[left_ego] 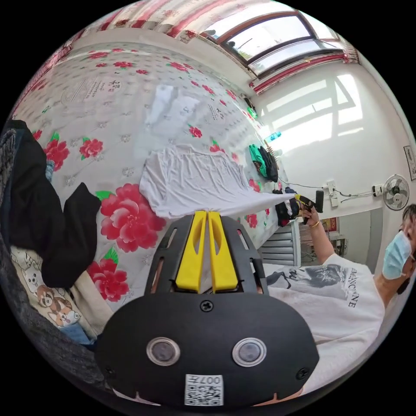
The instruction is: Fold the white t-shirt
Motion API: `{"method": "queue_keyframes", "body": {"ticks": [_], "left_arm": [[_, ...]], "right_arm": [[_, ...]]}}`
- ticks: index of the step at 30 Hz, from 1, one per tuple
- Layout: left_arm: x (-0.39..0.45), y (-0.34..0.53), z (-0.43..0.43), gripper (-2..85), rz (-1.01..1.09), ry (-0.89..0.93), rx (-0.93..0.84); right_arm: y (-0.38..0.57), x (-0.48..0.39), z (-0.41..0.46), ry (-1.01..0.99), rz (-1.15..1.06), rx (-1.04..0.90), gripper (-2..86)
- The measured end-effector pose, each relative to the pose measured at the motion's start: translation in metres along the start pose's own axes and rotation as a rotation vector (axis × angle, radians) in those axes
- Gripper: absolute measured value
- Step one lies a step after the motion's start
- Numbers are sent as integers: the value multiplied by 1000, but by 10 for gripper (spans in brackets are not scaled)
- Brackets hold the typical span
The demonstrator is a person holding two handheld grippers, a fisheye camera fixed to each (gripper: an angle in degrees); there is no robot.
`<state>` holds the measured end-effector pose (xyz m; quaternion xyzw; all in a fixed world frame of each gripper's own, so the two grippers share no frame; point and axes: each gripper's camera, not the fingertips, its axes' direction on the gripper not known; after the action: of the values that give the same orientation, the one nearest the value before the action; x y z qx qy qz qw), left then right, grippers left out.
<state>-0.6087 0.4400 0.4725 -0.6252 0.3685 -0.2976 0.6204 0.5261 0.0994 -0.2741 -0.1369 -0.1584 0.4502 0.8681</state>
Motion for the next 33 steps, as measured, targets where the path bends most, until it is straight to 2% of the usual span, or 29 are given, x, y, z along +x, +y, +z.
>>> {"method": "queue_keyframes", "body": {"ticks": [7, 12, 15, 18, 25, 33], "left_arm": [[48, -75, -52, -10, 101, -81, 124], [74, -121, -77, -10, 127, -165, 169], [92, -139, -94, -10, 142, -125, 231], [118, -145, -109, -10, 210, -146, 269], [145, -123, -125, -10, 303, -155, 306], [136, -27, -60, -10, 421, -240, 142]], "right_arm": [[-75, -52, -48, 70, -98, 110, -3], [-114, -57, -73, 46, -49, 197, -3], [-129, -67, -87, 34, -46, 256, -3], [-134, -92, -102, 69, -135, 306, -3], [-104, -118, -128, 129, -263, 336, -3], [-13, -93, -100, 191, -328, 171, -3]]}}
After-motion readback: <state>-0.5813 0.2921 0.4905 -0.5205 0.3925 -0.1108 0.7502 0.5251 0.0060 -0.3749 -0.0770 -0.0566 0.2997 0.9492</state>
